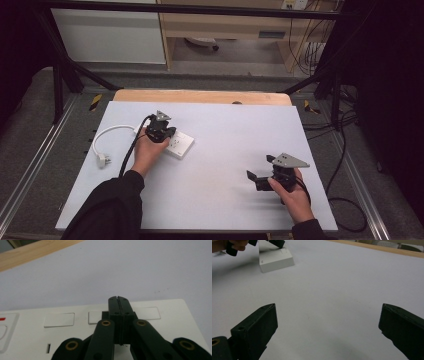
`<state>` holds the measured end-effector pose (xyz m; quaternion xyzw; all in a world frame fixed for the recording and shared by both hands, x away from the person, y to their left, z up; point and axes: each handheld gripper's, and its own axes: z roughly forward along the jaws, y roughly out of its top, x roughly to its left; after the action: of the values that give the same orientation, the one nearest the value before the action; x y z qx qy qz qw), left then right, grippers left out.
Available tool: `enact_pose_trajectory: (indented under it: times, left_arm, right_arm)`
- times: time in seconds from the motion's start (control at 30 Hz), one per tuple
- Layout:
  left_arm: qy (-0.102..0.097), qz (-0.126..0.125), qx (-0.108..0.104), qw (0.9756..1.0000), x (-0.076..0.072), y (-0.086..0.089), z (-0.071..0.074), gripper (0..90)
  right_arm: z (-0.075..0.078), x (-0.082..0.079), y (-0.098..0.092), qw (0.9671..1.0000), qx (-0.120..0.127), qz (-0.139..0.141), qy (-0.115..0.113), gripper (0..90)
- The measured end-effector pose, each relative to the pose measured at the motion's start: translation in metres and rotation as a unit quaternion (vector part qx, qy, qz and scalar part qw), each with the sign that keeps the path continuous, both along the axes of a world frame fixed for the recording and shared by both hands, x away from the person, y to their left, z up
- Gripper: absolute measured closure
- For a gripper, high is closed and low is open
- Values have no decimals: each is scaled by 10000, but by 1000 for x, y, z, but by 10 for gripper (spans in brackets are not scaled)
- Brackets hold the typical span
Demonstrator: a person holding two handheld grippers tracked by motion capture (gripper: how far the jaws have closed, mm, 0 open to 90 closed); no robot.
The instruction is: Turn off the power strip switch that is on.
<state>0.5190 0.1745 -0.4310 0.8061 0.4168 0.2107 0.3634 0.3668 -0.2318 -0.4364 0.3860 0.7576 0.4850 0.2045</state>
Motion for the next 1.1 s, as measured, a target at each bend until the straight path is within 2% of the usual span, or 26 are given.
enact_pose_trajectory:
  times: [0.07,0.17,0.3,0.5,0.57,0.9,1.1]
  left_arm:
    - [50,40,-125,9999,1,2,0,900]
    - [33,6,-134,9999,1,3,-1,900]
    - [103,57,-329,9994,2,5,-2,899]
    - [-60,58,-449,9990,-1,8,4,899]
    - [-76,57,-511,9986,-2,9,7,899]
    - [-164,99,-559,9983,-5,16,18,899]
    - [-222,139,-697,9972,-5,19,28,899]
  right_arm:
    - [0,0,0,10000,2,0,4,26]
    - [0,0,-1,10000,20,-8,6,26]
    - [0,0,-1,10000,11,5,-6,26]
    - [0,0,-1,10000,5,-2,-6,26]
    - [0,1,-1,10000,4,2,-8,26]
    - [0,0,0,10000,-3,26,-9,26]
    - [0,0,0,10000,1,34,-6,27]
